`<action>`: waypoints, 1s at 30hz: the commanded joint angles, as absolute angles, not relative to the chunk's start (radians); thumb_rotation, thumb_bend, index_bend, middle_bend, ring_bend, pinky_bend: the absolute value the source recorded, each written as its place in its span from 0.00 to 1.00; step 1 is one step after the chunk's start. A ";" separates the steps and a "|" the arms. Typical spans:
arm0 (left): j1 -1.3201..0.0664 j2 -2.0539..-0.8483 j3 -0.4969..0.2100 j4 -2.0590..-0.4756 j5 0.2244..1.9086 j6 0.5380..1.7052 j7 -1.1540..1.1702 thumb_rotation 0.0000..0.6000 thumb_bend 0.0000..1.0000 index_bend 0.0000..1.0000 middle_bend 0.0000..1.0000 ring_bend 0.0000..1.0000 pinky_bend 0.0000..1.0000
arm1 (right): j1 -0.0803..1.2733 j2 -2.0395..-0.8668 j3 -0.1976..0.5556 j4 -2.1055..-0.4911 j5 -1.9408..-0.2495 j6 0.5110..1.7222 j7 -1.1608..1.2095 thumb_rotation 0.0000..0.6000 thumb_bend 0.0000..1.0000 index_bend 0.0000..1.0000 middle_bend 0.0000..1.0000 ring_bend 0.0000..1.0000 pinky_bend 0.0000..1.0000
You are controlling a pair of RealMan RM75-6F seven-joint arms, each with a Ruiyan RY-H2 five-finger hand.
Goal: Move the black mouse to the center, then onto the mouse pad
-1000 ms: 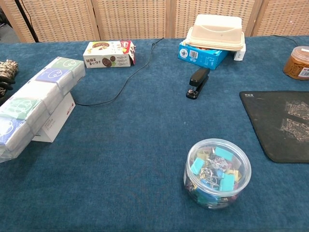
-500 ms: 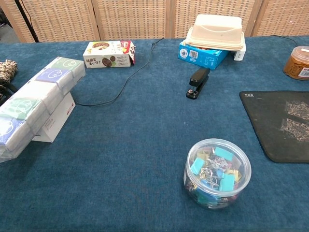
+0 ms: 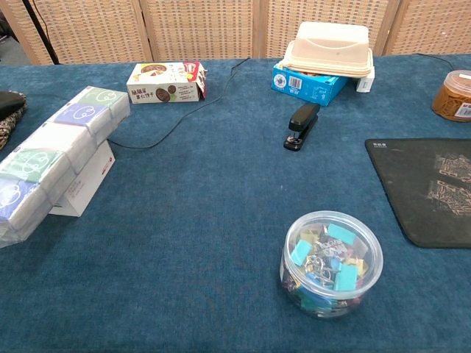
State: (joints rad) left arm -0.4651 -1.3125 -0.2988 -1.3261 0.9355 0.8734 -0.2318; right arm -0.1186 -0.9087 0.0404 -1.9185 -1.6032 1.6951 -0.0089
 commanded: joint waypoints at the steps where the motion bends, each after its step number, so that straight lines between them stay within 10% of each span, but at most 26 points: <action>1: -0.493 -1.255 -0.343 -1.364 0.894 0.858 -0.205 1.00 0.32 0.47 0.43 0.43 0.56 | -0.118 -0.908 0.039 -1.919 -1.603 1.693 -0.008 1.00 0.00 0.00 0.00 0.00 0.00; 30: -0.692 -1.209 -0.488 -1.713 0.715 1.035 0.032 1.00 0.32 0.47 0.43 0.43 0.56 | -0.093 -0.942 0.048 -1.913 -1.555 1.642 -0.077 1.00 0.00 0.00 0.00 0.00 0.00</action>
State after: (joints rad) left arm -0.6780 -1.1931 -0.4876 -1.6539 0.7162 0.9888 -0.0012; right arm -0.0929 -0.9426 0.0477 -1.9129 -1.5552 1.6415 -0.0770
